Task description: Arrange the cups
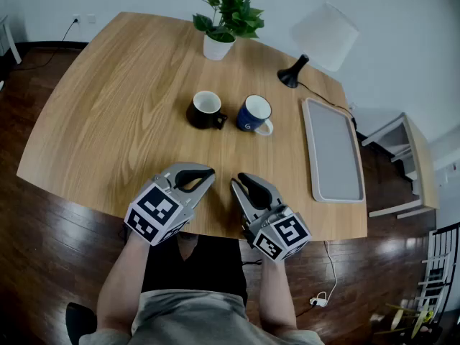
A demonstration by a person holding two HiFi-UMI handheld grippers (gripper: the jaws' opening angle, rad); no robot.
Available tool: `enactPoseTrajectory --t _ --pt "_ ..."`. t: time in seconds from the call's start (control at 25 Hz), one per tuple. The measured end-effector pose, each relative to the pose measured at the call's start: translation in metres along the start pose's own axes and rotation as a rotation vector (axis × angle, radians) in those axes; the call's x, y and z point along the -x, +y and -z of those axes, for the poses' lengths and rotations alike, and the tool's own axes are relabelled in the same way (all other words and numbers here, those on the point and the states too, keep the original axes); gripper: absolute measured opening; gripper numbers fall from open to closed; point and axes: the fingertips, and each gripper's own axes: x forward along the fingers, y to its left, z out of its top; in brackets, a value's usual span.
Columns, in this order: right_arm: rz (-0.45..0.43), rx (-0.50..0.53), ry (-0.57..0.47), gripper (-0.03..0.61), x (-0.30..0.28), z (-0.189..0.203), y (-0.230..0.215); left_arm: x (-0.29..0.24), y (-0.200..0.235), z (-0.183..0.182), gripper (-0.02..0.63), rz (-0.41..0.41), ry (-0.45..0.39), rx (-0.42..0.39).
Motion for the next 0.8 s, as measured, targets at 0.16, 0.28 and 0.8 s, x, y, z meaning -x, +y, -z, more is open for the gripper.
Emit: enactPoseTrajectory --t 0.16,0.28,0.8 --pt "-0.003 0.001 0.0 0.097 -0.0013 -0.0002 0.0004 0.0 0.0009 0.0003 0.009 -0.002 0.004 -0.001" --pt "-0.003 0.002 0.001 0.097 -0.0018 -0.0007 -0.0002 -0.0004 0.0011 -0.002 0.009 -0.002 0.0 0.001" --pt "-0.002 0.003 0.001 0.097 -0.0016 0.0003 -0.0001 0.0003 0.0009 -0.0004 0.009 -0.003 0.001 -0.002"
